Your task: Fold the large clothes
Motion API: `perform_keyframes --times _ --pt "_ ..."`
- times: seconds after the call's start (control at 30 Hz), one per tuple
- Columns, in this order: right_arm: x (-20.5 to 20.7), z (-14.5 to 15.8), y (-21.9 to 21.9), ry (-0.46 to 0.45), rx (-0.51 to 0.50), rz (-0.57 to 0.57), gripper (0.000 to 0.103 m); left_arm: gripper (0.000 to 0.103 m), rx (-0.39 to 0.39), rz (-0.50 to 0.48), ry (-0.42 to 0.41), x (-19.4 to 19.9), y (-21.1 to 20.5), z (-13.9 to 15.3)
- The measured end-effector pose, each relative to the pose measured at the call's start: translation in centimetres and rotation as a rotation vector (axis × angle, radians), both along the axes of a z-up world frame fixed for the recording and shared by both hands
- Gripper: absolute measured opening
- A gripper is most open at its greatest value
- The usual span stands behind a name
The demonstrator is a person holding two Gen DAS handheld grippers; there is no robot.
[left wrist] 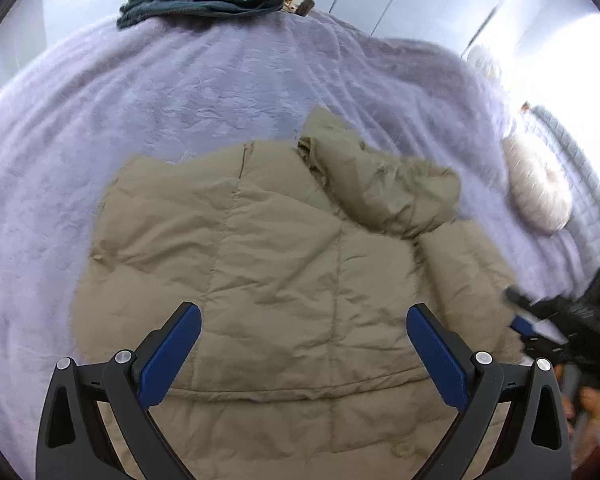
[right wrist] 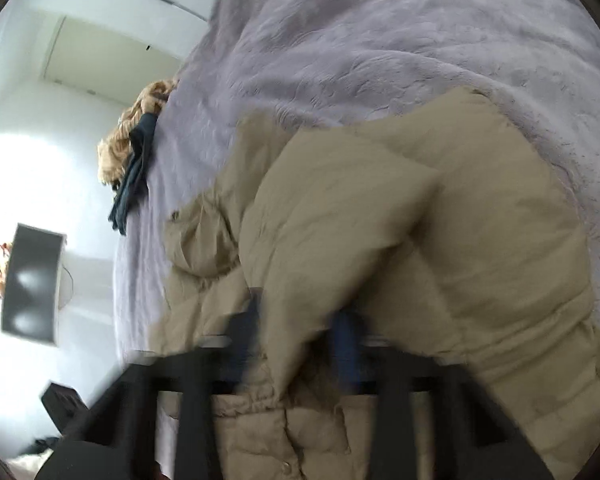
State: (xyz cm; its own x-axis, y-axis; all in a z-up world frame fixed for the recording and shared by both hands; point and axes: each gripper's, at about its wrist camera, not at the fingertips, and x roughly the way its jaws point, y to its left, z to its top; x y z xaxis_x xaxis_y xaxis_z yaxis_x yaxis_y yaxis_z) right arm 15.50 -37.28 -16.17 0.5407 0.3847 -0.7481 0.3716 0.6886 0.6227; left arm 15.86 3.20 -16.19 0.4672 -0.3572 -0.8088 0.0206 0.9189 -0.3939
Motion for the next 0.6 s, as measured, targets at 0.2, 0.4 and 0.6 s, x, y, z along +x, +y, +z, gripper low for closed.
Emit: perform_keyframes --times 0.2,0.4,0.6 --pt "1.5 3.8 7.3 -0.120 -0.199 0.292 0.015 0.103 -0.143 0.005 -0.024 0.1 2.6 1.0" --pt "1.0 1.8 15.9 -0.076 -0.348 0.579 0.025 0.103 -0.247 -0.022 0.001 0.1 3.8 1.2" --pt "-0.7 -0.3 16.1 0.026 -0.324 0.617 0.057 0.103 -0.280 -0.053 0.042 0.4 2.8 0.4"
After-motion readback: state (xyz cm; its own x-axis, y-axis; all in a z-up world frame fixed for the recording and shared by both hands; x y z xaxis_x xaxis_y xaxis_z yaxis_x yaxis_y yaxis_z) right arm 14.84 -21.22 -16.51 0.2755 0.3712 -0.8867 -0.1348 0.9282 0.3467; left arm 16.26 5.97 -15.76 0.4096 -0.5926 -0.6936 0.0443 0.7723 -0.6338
